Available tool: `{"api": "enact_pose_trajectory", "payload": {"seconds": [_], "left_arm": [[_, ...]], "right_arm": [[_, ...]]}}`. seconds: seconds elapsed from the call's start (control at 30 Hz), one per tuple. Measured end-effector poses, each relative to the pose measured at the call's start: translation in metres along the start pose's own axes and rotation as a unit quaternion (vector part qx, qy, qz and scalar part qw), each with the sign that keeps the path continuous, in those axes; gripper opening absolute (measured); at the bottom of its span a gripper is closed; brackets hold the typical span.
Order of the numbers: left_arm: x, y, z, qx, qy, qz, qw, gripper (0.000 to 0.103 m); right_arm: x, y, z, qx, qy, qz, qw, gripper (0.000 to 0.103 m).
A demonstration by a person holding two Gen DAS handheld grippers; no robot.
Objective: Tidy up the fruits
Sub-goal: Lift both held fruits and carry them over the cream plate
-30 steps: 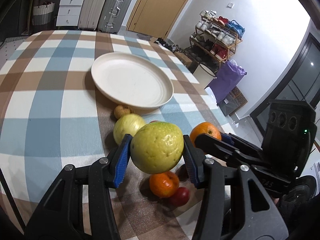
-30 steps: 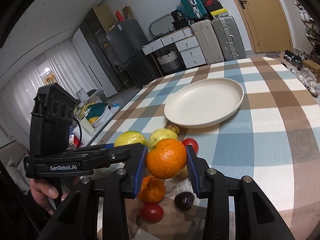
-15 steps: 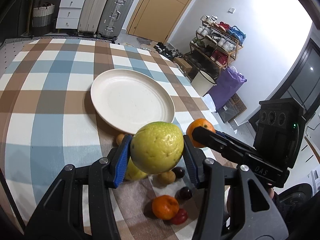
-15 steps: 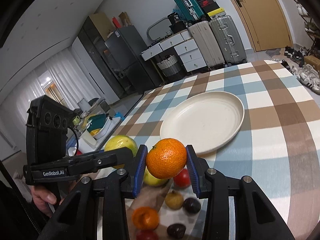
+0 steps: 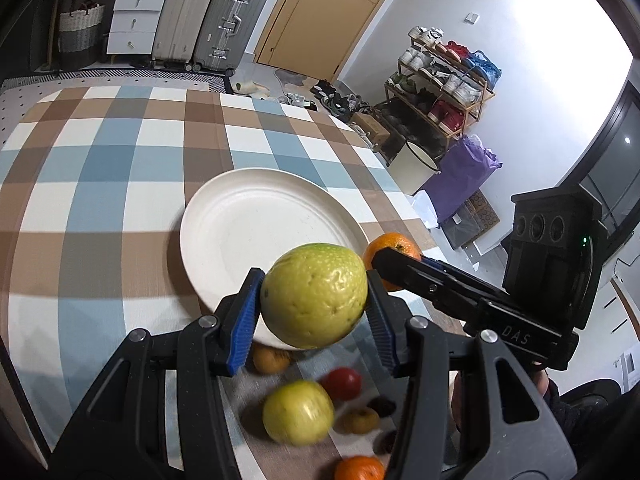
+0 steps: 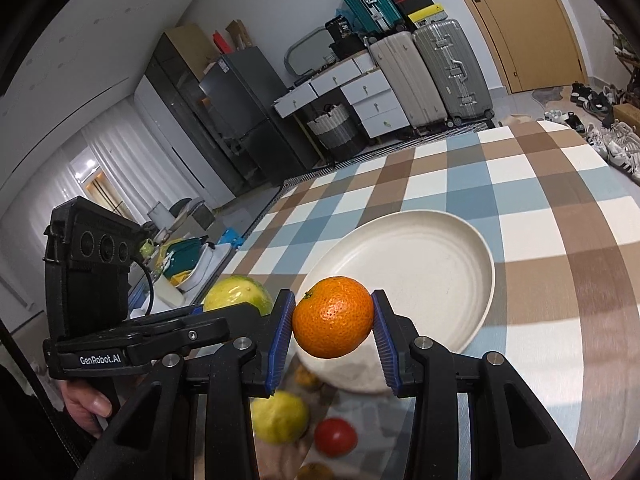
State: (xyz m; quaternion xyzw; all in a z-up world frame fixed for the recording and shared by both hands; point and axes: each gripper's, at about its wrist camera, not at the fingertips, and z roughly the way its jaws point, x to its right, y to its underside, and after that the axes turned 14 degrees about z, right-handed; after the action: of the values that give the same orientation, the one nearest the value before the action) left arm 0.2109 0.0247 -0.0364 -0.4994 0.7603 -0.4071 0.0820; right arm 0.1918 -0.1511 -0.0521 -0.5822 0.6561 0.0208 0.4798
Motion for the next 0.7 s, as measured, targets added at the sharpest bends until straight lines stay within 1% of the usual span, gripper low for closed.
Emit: {"api": "enact_pose_trajectory", "payload": {"seconds": [0.23, 0.47, 0.57, 0.7], "left_arm": [[-0.021, -0.02, 0.04, -0.013, 0.005, 0.002, 0.9999, 0.047], [-0.023, -0.025, 0.075, -0.037, 0.015, 0.009, 0.9992, 0.047], [-0.024, -0.026, 0.08, -0.034, 0.008, 0.012, 0.9993, 0.047], [-0.028, -0.024, 0.086, -0.038, 0.008, 0.006, 0.9992, 0.047]], "right_arm": [[0.015, -0.016, 0.02, -0.008, 0.011, 0.012, 1.0, 0.039], [0.031, -0.023, 0.034, -0.013, 0.028, 0.019, 0.999, 0.039], [0.037, -0.024, 0.04, -0.016, 0.028, 0.024, 0.999, 0.039], [0.039, -0.023, 0.043, -0.019, 0.028, 0.025, 0.999, 0.039]]}}
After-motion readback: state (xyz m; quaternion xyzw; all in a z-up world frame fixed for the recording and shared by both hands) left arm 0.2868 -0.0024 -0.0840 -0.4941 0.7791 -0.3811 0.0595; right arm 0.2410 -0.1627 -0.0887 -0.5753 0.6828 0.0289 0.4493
